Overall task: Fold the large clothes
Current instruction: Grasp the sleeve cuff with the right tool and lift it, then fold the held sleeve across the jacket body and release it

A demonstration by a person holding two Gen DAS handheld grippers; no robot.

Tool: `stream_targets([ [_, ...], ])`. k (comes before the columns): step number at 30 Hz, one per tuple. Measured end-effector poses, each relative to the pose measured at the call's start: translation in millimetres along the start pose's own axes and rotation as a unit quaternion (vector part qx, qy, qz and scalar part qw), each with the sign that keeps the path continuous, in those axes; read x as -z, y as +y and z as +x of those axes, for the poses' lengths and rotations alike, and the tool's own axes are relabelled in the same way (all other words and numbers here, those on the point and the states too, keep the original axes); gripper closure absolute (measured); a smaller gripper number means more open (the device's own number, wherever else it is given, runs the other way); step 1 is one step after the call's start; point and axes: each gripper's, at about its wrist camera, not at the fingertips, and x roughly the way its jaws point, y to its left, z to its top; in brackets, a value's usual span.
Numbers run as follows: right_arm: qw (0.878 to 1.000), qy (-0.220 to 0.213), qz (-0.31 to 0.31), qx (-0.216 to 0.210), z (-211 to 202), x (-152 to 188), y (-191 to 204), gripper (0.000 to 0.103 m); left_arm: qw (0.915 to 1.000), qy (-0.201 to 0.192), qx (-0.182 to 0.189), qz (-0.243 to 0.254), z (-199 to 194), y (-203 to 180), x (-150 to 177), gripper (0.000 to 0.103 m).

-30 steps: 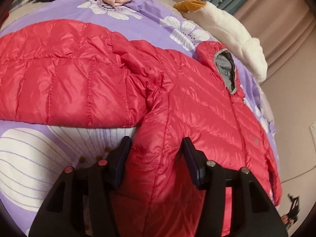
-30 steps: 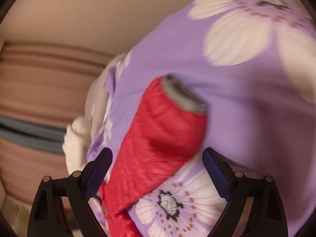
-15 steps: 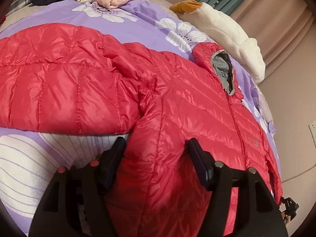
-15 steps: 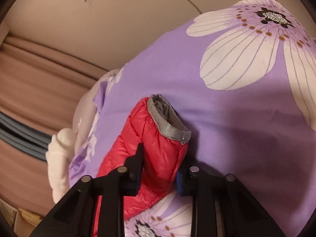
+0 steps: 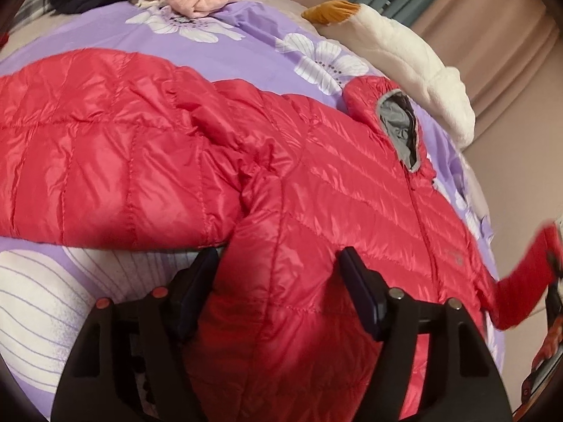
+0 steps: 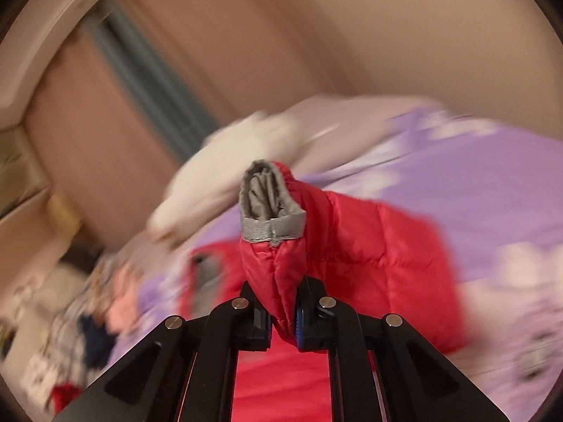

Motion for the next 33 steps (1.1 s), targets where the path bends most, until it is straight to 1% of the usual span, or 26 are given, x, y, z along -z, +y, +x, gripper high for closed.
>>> stream_targets([
  [1, 1.000, 0.012, -0.019, -0.012, 14.8, 4.1, 24.2, 0.092, 1.0000, 0.000, 0.002, -0.001, -0.2, 0.3, 0.1, 0.033],
  [3, 0.997, 0.045, -0.049, -0.046, 38.9, 24.9, 69.5, 0.092, 1.0000, -0.001, 0.000, 0.003, -0.3, -1.5, 0.9, 0.033],
  [6, 0.988, 0.111, -0.053, -0.094, 70.7, 62.2, 110.8, 0.093, 1.0000, -0.003, -0.002, 0.006, -0.4, -3.0, 1.9, 0.033],
  [8, 0.979, 0.161, -0.062, -0.105, 96.1, 88.5, 130.0, 0.093, 1.0000, -0.002, 0.005, -0.002, -0.8, -0.3, 0.7, 0.033],
  [10, 0.971, 0.201, -0.078, -0.100, 108.8, 112.1, 143.2, 0.092, 0.9997, -0.002, 0.019, -0.013, -1.5, 4.6, -0.8, 0.033],
  [12, 0.959, 0.242, -0.113, -0.089, 122.1, 140.0, 153.0, 0.092, 0.9991, -0.003, 0.032, -0.028, -2.2, 9.7, -2.7, 0.032],
  [14, 0.942, 0.293, -0.142, -0.084, 127.7, 158.6, 159.1, 0.081, 0.9979, -0.005, 0.048, -0.043, -2.8, 15.0, -4.4, 0.032],
  [15, 0.933, 0.318, -0.149, -0.084, 130.5, 163.6, 161.7, 0.069, 0.9974, -0.005, 0.053, -0.049, -3.3, 16.4, -5.3, 0.032],
  [16, 0.927, 0.328, -0.155, -0.092, 127.0, 163.1, 160.2, 0.061, 0.9969, -0.004, 0.057, -0.054, -4.1, 16.5, -6.1, 0.031],
  [17, 0.926, 0.325, -0.162, -0.100, 120.0, 156.4, 157.4, 0.058, 0.9965, -0.002, 0.059, -0.059, -5.0, 16.3, -7.4, 0.031],
  [18, 0.927, 0.318, -0.169, -0.101, 111.8, 146.4, 154.1, 0.051, 0.9957, 0.003, 0.063, -0.068, -5.8, 16.2, -9.2, 0.030],
  [19, 0.930, 0.306, -0.176, -0.101, 102.1, 134.9, 151.2, 0.039, 0.9942, 0.010, 0.067, -0.083, -6.3, 16.7, -11.7, 0.030],
  [20, 0.934, 0.287, -0.182, -0.106, 82.3, 120.9, 142.3, 0.031, 0.9906, 0.021, 0.079, -0.110, -7.1, 18.1, -15.3, 0.031],
  [21, 0.937, 0.276, -0.182, -0.113, 71.5, 112.0, 133.2, 0.018, 0.9849, 0.030, 0.099, -0.139, -9.0, 19.7, -17.8, 0.031],
  [22, 0.940, 0.262, -0.179, -0.124, 61.2, 104.4, 127.7, 0.014, 0.9758, 0.034, 0.137, -0.167, -11.6, 21.4, -20.4, 0.031],
  [23, 0.944, 0.246, -0.171, -0.134, 46.1, 93.1, 114.5, 0.013, 0.9648, 0.033, 0.182, -0.187, -15.7, 21.9, -22.9, 0.030],
  [24, 0.950, 0.231, -0.158, -0.137, 35.4, 82.6, 101.2, 0.013, 0.9581, 0.030, 0.208, -0.194, -21.6, 19.9, -27.0, 0.028],
  [25, 0.955, 0.219, -0.146, -0.134, 26.8, 75.4, 88.4, 0.013, 0.9589, 0.024, 0.211, -0.188, -27.2, 15.9, -31.5, 0.029],
  [26, 0.963, 0.202, -0.131, -0.122, 17.3, 64.8, 68.0, 0.013, 0.9654, 0.010, 0.203, -0.163, -36.3, 7.8, -37.5, 0.029],
  [27, 0.968, 0.190, -0.123, -0.108, 16.9, 59.1, 58.4, 0.013, 0.9715, -0.002, 0.191, -0.140, -43.6, 0.4, -41.6, 0.030],
  [28, 0.972, 0.178, -0.119, -0.091, 15.8, 53.5, 48.9, 0.013, 0.9771, -0.014, 0.176, -0.118, -51.6, -7.2, -44.5, 0.036],
  [29, 0.978, 0.165, -0.113, -0.065, 15.3, 47.0, 36.0, 0.014, 0.9792, -0.032, 0.172, -0.102, -60.5, -14.5, -47.2, 0.040],
  [30, 0.982, 0.153, -0.104, -0.037, 14.7, 40.5, 22.3, 0.019, 0.9758, -0.045, 0.196, -0.085, -70.4, -21.4, -50.2, 0.044],
  [31, 0.984, 0.150, -0.097, -0.019, 14.9, 35.2, 11.2, 0.033, 0.9725, -0.050, 0.215, -0.073, -78.5, -26.1, -53.1, 0.048],
  [32, 0.984, 0.151, -0.092, -0.016, 15.6, 31.6, 4.0, 0.039, 0.9710, -0.067, 0.221, -0.061, -92.9, -32.3, -56.4, 0.050],
  [33, 0.984, 0.153, -0.085, -0.021, 17.7, 27.8, -3.9, 0.045, 0.9719, -0.088, 0.212, -0.052, -102.6, -34.4, -58.5, 0.052],
])
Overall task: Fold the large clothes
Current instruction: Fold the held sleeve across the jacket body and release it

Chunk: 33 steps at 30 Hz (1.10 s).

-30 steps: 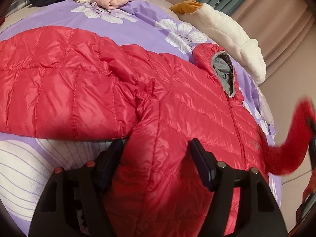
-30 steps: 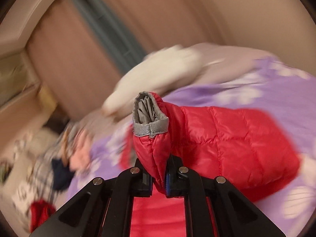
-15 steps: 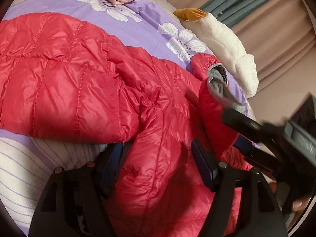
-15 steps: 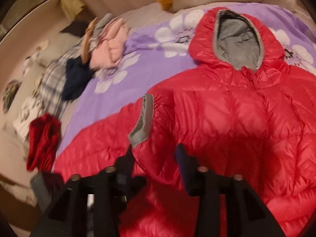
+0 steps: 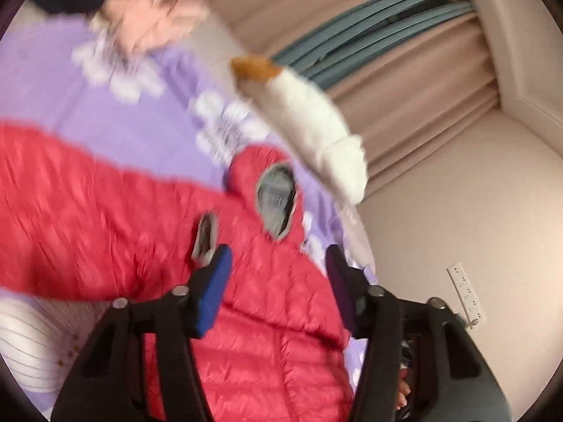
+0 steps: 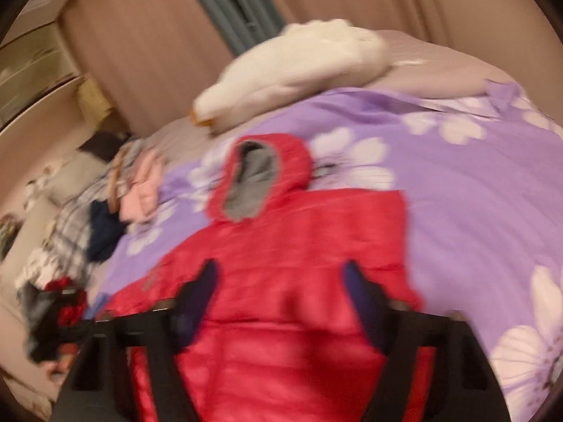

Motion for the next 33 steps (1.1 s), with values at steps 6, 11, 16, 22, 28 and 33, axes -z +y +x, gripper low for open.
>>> stream_targets([
  [6, 0.993, 0.025, -0.066, 0.090, 37.9, -14.6, 1.2, 0.063, 0.9905, 0.041, -0.092, 0.094, 66.2, -12.5, -1.5, 0.054],
  [11, 0.980, 0.089, -0.119, 0.134, 101.1, -9.9, -3.2, 0.063, 0.9453, 0.137, -0.234, 0.182, 160.3, 36.7, 52.4, 0.056],
  [16, 0.983, 0.062, -0.102, 0.139, 119.8, 18.7, -32.2, 0.071, 0.9492, 0.126, -0.222, 0.184, 152.5, 45.1, 53.5, 0.057],
  [22, 0.973, 0.049, -0.136, 0.182, 128.6, 27.2, -21.4, 0.072, 0.9523, 0.114, -0.215, 0.184, 156.8, 43.9, 56.1, 0.057],
  [28, 0.973, 0.048, -0.130, 0.187, 110.2, 22.9, -14.5, 0.071, 0.9581, 0.085, -0.217, 0.167, 127.7, 33.3, 42.2, 0.059],
  [33, 0.984, 0.029, -0.081, 0.154, 59.3, 21.0, -11.7, 0.059, 0.9393, 0.020, -0.283, 0.193, 70.3, 23.4, 20.1, 0.039],
])
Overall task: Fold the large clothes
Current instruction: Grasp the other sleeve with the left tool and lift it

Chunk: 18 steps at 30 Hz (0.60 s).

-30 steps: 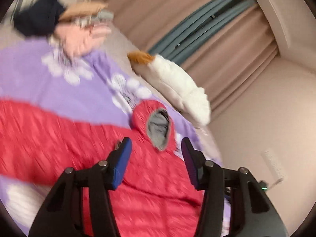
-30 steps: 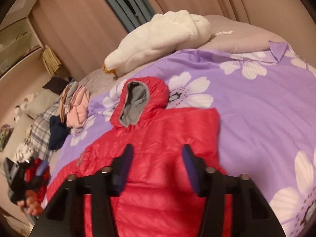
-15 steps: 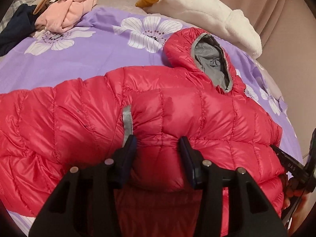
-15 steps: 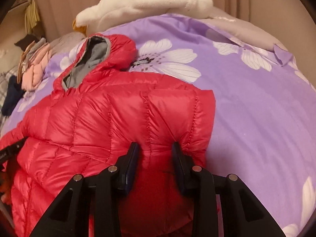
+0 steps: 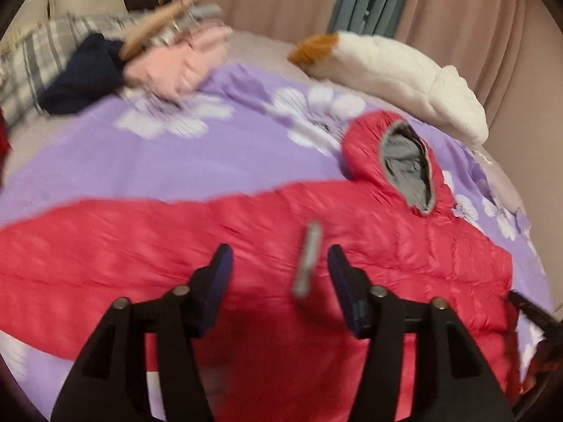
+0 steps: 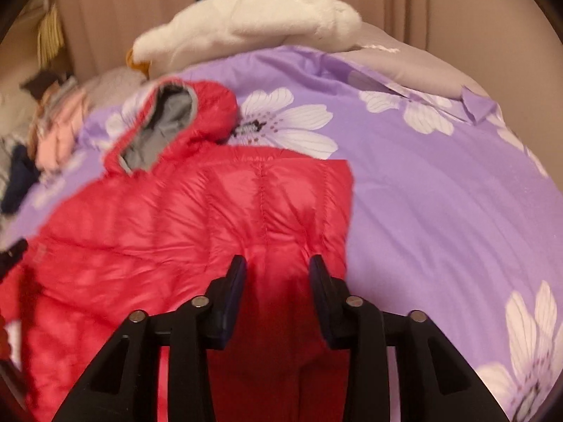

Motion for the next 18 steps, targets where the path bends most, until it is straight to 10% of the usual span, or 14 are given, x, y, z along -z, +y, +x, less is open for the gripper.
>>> stream_targets([
  [7, 0.998, -0.027, 0.048, 0.019, -28.2, 24.4, -11.0, 0.042, 0.9899, 0.030, -0.086, -0.109, -25.8, 101.8, 25.2, 0.035],
  [12, 0.999, 0.008, 0.052, -0.009, -15.7, 33.5, -10.9, 0.042, 0.9497, 0.019, -0.039, -0.310, -40.6, 207.9, 50.1, 0.037],
  [18, 0.996, 0.004, 0.091, 0.009, -10.3, 31.1, -26.4, 0.042, 0.9093, -0.025, -0.062, -0.411, -84.5, 264.0, 75.3, 0.039],
])
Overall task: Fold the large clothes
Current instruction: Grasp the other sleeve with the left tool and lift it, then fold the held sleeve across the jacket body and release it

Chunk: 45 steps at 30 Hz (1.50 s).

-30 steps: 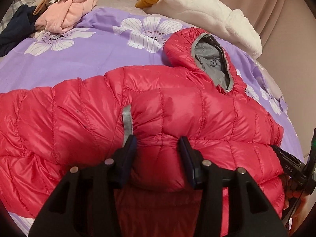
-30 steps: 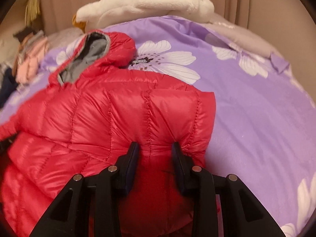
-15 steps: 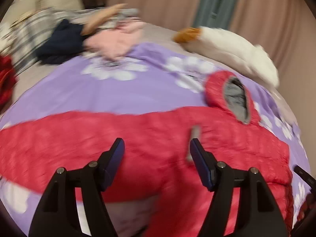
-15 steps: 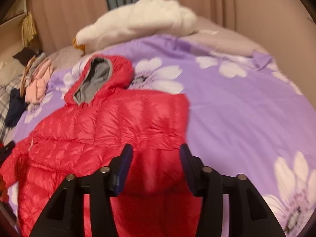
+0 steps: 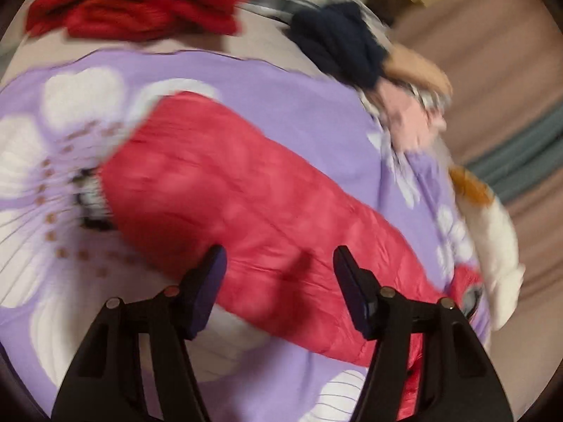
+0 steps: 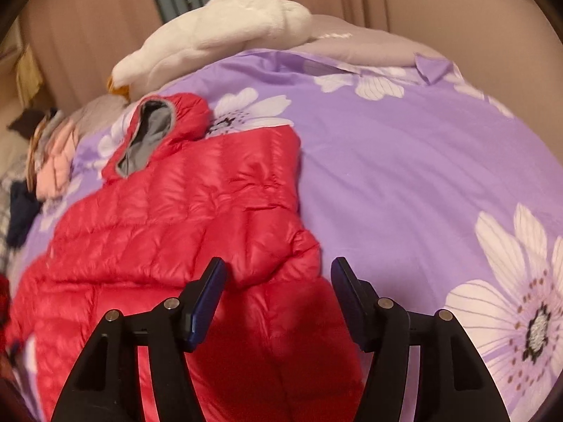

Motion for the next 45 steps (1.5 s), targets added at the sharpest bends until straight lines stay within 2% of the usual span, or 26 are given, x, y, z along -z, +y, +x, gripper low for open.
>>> stream_targets([
  [2, 1.000, -0.005, 0.018, -0.001, 0.4, -2.8, -3.1, 0.042, 0.9979, 0.015, 0.029, -0.056, -4.7, 20.6, -4.9, 0.040],
  [4, 1.000, -0.007, 0.021, -0.008, 1.7, -2.4, -1.7, 0.042, 0.9959, 0.015, 0.026, -0.085, -15.5, 25.6, -7.6, 0.042],
  [6, 1.000, 0.001, 0.007, -0.002, 7.9, -1.1, 3.2, 0.042, 0.9965, -0.016, -0.005, -0.082, -36.2, 26.7, -5.5, 0.041],
  [7, 1.000, 0.003, 0.003, 0.002, 9.8, 0.8, 4.7, 0.042, 0.9964, -0.028, -0.027, -0.076, -44.0, 27.9, -4.6, 0.037],
  [8, 1.000, 0.005, 0.002, 0.005, 13.3, 2.5, 5.7, 0.042, 0.9951, -0.034, -0.053, -0.076, -50.7, 30.5, -1.5, 0.036],
  [9, 1.000, 0.008, 0.003, 0.004, 14.8, 3.7, 6.0, 0.042, 0.9942, -0.027, -0.056, -0.087, -50.6, 38.1, -4.3, 0.035],
  [10, 1.000, 0.009, 0.006, 0.001, 16.8, 3.6, 5.8, 0.042, 0.9938, -0.018, -0.041, -0.102, -48.5, 46.0, -6.3, 0.033],
  [11, 1.000, 0.008, 0.008, -0.002, 17.8, 3.4, 5.5, 0.042, 0.9929, -0.006, 0.002, -0.119, -40.5, 52.4, -9.1, 0.031],
  [13, 1.000, -0.001, -0.003, -0.009, 15.6, 2.1, 6.9, 0.042, 0.9919, 0.004, 0.047, -0.118, -26.9, 58.3, -18.7, 0.032],
  [15, 1.000, -0.011, -0.022, -0.009, 11.5, 0.0, 9.0, 0.041, 0.9947, 0.008, 0.066, -0.079, -19.4, 49.2, -25.3, 0.032],
  [17, 0.999, -0.020, -0.032, -0.013, 7.6, -2.8, 9.0, 0.041, 0.9931, 0.013, 0.098, -0.063, -10.3, 41.6, -26.2, 0.039],
  [19, 0.999, -0.023, -0.032, -0.027, 7.5, -6.1, 7.2, 0.040, 0.9915, 0.030, 0.104, -0.073, 5.1, 39.7, -23.3, 0.069],
  [20, 0.999, -0.020, -0.030, -0.030, 9.9, -7.0, 6.0, 0.038, 0.9933, 0.033, 0.085, -0.071, 14.4, 36.1, -22.8, 0.077],
  [21, 0.999, -0.016, -0.029, -0.029, 15.4, -6.8, 5.6, 0.033, 0.9969, 0.024, 0.050, -0.055, 20.3, 28.2, -22.7, 0.083],
  [24, 0.998, 0.020, -0.048, -0.020, 41.4, 0.9, 10.8, 0.033, 0.9988, -0.022, -0.039, 0.020, 13.3, -10.9, -16.9, 0.089],
  [26, 0.998, 0.013, -0.056, -0.015, 45.5, 4.0, 13.3, 0.035, 0.9916, -0.055, -0.078, 0.087, 8.6, -41.7, -8.1, 0.093],
  [28, 0.998, 0.014, -0.064, -0.015, 44.7, 2.4, 16.2, 0.047, 0.9844, -0.075, -0.079, 0.138, 4.5, -69.7, 3.5, 0.093],
  [31, 0.997, 0.013, -0.075, -0.007, 44.1, 3.8, 19.4, 0.052, 0.9833, -0.069, -0.041, 0.163, 0.8, -100.2, 19.4, 0.092],
  [33, 0.997, 0.014, -0.074, -0.013, 43.3, 3.2, 17.4, 0.052, 0.9749, -0.076, -0.020, 0.208, -1.1, -132.0, 36.1, 0.092],
  [35, 0.998, 0.017, -0.051, -0.037, 43.5, 1.4, 7.6, 0.052, 0.9667, -0.076, 0.006, 0.244, -1.9, -166.4, 56.6, 0.092],
  [36, 0.998, 0.019, -0.039, -0.048, 43.5, 0.4, 3.0, 0.052, 0.9605, -0.066, 0.030, 0.269, -3.0, -187.1, 73.2, 0.092],
  [38, 0.997, 0.020, -0.014, -0.074, 42.3, -0.7, -6.5, 0.052, 0.9462, -0.045, 0.052, 0.316, -4.2, -218.2, 109.1, 0.092],
  [41, 0.996, 0.020, -0.006, -0.084, 40.4, 1.4, -8.9, 0.052, 0.9092, -0.021, 0.077, 0.409, -8.5, -262.9, 181.7, 0.091],
  [44, 0.997, 0.020, -0.012, -0.080, 40.7, 2.0, -6.2, 0.052, 0.8610, 0.046, 0.132, 0.489, -8.5, -291.2, 258.8, 0.087],
  [45, 0.996, 0.021, -0.011, -0.081, 40.7, 1.7, -6.6, 0.052, 0.8419, 0.071, 0.145, 0.515, -7.5, -297.0, 282.9, 0.085],
])
